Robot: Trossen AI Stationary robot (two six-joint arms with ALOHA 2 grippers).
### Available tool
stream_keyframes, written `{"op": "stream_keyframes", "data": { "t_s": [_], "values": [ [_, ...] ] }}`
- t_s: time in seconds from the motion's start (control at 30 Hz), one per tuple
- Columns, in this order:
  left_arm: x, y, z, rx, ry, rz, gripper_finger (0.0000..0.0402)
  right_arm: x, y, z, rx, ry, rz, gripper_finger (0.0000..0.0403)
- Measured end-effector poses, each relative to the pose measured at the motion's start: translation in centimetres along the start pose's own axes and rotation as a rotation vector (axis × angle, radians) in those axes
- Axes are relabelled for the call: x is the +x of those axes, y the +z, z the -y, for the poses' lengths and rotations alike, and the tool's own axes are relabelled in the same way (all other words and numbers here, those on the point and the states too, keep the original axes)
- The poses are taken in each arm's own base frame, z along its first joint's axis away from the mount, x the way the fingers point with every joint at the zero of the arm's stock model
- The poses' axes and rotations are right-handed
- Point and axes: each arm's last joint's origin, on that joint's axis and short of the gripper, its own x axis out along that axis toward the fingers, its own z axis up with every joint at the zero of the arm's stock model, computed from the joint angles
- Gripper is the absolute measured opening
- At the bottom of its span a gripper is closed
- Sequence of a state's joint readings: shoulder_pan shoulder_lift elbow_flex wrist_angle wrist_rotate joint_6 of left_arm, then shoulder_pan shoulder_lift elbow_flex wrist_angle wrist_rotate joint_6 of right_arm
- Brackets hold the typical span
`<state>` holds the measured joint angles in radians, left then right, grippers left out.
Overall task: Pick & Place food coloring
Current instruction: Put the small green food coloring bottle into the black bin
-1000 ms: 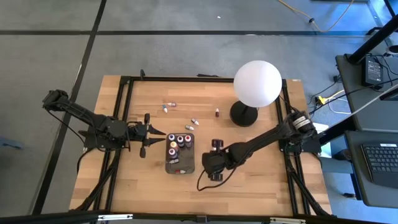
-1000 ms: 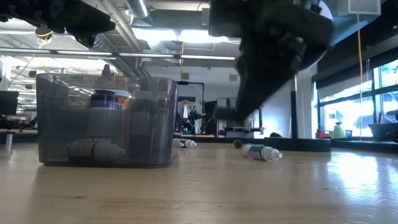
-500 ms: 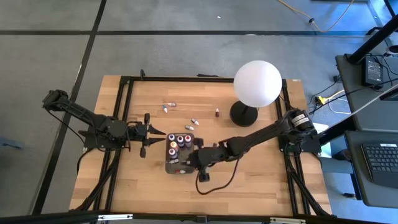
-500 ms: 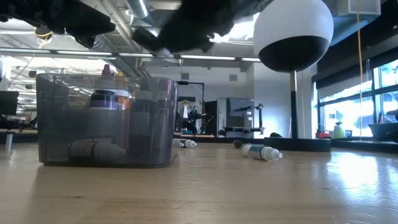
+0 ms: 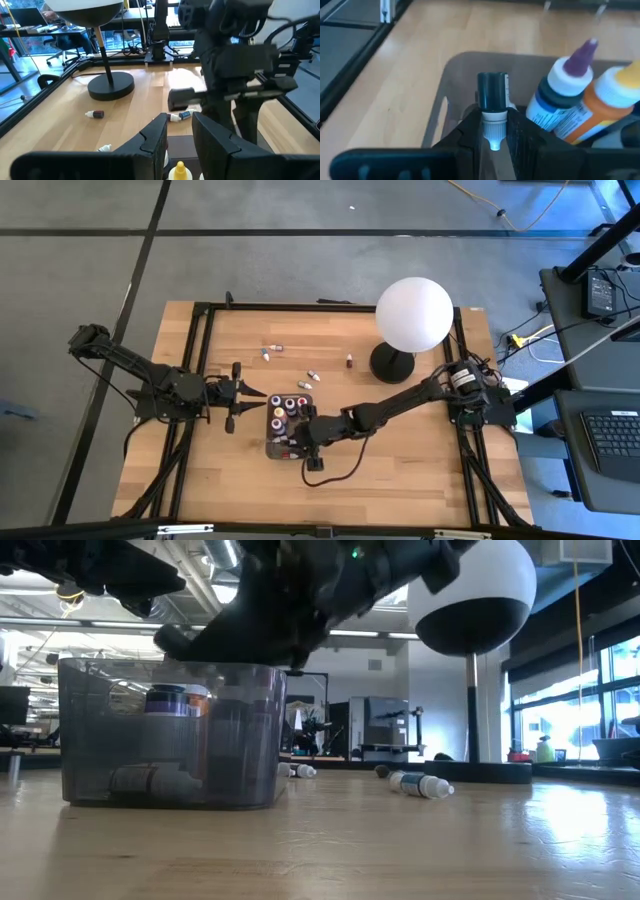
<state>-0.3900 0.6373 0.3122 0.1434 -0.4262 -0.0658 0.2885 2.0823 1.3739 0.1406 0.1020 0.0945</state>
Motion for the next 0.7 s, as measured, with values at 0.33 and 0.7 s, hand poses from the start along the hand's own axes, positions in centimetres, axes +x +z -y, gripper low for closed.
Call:
{"op": "stream_keyframes", "data": {
  "t_s": [0.33, 0.7],
  "values": [
    [0.0, 0.0, 0.0, 0.000, 0.000, 0.000, 0.0088, 1.5, -1.5, 0.3, 0.007, 0.009, -0.032, 0.0078],
    [0.0, 0.0, 0.0, 0.002, 0.000, -0.004, 0.0088, 1.5, -1.5, 0.3, 0.002, 0.010, -0.023, 0.0100]
  ]
}}
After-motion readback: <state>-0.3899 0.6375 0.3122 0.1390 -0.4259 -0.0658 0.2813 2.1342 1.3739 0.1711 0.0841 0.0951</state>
